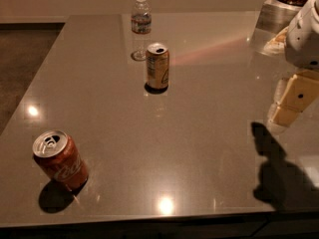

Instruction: Move orange can near coke can

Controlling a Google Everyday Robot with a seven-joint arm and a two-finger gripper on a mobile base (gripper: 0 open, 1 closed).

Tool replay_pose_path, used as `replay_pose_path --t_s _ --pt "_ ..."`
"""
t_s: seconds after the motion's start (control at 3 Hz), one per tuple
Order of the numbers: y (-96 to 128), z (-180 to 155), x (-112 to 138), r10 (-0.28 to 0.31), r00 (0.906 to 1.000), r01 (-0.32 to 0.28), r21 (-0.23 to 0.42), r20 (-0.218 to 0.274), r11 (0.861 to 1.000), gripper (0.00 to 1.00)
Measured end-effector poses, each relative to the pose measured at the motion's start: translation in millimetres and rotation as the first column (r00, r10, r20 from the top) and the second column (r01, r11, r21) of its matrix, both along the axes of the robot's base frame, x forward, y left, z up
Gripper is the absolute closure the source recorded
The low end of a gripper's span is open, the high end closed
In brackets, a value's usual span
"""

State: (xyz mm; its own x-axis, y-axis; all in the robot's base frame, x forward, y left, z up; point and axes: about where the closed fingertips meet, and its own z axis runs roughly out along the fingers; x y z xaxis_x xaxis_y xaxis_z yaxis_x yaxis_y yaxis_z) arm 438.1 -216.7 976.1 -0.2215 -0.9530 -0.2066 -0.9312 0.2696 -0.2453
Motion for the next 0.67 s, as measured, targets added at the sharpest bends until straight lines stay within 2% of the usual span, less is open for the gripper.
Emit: replay_pose_path --t_s 0.33,0.67 --pt "0.0 0.0 0.0 0.000 1.0000 0.000 0.000 0.000 1.000 0.00" --pt "2.5 1.8 4.1 0.017 0.9999 -0.017 0.048 -0.002 0.999 0.00"
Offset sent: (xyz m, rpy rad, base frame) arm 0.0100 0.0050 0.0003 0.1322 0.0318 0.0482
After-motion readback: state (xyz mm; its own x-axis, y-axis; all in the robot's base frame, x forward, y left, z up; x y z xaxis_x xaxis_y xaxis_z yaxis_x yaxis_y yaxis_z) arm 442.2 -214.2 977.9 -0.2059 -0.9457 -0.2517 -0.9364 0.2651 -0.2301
